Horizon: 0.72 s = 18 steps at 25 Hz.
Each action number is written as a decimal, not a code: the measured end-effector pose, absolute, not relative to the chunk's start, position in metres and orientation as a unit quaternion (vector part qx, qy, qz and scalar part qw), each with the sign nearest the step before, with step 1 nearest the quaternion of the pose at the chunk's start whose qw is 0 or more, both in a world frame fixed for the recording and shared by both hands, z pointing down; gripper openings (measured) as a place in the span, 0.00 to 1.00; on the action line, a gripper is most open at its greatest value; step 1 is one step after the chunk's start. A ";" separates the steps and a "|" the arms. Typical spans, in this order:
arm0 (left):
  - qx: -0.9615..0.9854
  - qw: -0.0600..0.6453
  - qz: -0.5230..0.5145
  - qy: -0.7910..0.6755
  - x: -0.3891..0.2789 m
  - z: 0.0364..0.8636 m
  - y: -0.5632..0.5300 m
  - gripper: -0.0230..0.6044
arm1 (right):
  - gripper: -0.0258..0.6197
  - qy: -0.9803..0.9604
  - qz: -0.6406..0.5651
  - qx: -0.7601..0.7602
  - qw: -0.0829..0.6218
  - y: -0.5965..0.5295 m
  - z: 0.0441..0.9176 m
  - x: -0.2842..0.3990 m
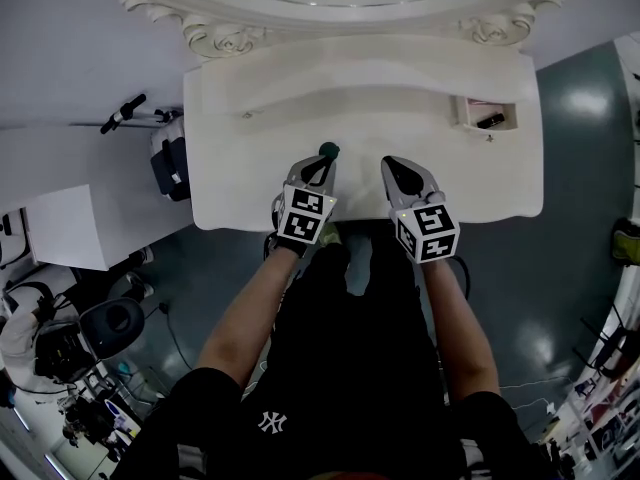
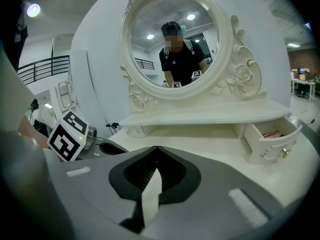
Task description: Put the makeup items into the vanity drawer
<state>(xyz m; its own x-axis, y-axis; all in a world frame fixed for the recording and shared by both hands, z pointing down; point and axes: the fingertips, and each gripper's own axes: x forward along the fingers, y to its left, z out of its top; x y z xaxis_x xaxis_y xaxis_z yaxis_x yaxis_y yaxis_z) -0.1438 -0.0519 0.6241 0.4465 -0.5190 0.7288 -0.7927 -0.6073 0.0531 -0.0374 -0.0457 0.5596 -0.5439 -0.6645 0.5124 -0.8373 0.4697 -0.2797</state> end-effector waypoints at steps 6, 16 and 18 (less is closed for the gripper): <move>0.850 0.192 0.314 -0.376 -0.107 0.590 -0.060 0.08 | 0.08 -0.837 0.243 0.464 0.157 -0.051 0.541 -0.021; 0.881 0.184 0.274 -0.339 -0.033 0.546 -0.074 0.08 | 0.08 -0.823 0.229 0.499 0.146 -0.057 0.518 0.034; 0.886 0.182 0.268 -0.332 -0.016 0.539 -0.077 0.08 | 0.08 -0.820 0.226 0.506 0.144 -0.059 0.514 0.047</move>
